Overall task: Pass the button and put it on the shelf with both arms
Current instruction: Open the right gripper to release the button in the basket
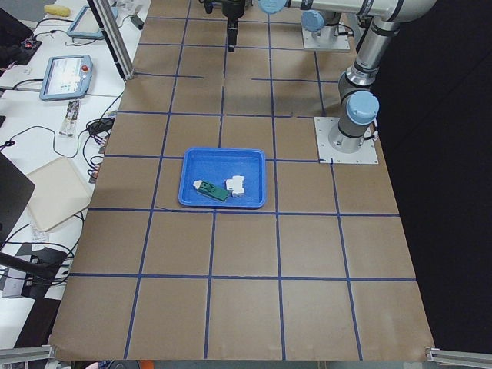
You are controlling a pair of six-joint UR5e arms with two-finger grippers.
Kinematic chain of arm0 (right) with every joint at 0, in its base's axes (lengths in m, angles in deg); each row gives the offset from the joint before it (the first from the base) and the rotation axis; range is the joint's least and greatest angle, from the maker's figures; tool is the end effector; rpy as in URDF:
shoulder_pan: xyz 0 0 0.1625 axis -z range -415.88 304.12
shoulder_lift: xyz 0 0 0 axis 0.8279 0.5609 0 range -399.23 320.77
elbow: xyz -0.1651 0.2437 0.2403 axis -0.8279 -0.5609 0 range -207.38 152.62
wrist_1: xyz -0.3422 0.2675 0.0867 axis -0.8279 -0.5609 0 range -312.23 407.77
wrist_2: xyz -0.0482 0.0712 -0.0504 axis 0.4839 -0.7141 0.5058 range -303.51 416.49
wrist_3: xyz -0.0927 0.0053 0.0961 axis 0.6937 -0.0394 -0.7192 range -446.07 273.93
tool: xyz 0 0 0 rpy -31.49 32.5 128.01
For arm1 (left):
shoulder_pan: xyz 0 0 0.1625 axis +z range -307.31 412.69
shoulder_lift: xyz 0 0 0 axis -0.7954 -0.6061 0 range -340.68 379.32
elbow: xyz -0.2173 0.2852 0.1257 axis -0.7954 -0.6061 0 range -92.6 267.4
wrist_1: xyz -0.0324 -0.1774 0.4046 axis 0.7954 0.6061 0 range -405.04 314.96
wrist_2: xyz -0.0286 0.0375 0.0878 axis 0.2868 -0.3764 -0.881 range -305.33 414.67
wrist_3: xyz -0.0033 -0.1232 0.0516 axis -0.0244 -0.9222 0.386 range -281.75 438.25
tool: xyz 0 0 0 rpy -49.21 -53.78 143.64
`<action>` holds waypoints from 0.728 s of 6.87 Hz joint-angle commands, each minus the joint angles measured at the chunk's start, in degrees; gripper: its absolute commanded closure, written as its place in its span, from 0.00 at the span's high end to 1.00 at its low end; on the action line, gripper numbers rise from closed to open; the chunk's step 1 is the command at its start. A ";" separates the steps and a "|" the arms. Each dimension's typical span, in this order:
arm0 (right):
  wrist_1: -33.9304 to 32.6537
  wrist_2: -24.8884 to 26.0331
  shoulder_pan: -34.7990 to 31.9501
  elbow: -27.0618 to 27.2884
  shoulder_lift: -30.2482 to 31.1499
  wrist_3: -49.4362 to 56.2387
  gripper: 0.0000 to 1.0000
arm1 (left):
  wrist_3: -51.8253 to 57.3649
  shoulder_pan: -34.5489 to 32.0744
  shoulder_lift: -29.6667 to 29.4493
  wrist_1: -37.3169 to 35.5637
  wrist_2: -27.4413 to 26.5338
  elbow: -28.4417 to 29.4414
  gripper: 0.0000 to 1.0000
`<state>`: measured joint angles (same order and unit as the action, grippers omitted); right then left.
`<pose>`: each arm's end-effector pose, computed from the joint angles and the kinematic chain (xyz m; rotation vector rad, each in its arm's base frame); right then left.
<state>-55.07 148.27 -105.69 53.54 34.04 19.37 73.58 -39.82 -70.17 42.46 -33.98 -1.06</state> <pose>-0.3140 -0.5717 0.3461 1.6403 -2.5665 -0.0048 -0.1595 -0.5223 0.4324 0.0570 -3.1101 0.1210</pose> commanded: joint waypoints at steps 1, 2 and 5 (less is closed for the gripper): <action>6.92 -0.20 -5.79 -0.33 6.34 -12.80 1.00 | -0.08 0.06 0.01 -0.84 0.14 -0.14 1.00; 7.82 -0.20 -11.05 -0.25 8.28 -25.33 1.00 | -0.08 0.06 0.01 -0.84 0.32 -0.23 1.00; 13.11 -3.72 -30.46 3.08 14.44 -67.61 1.00 | 0.80 0.14 -0.08 -0.84 0.49 -0.23 1.00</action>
<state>-42.56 145.22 -128.18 54.89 46.35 -31.88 74.23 -39.73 -70.23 41.62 -33.59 -1.25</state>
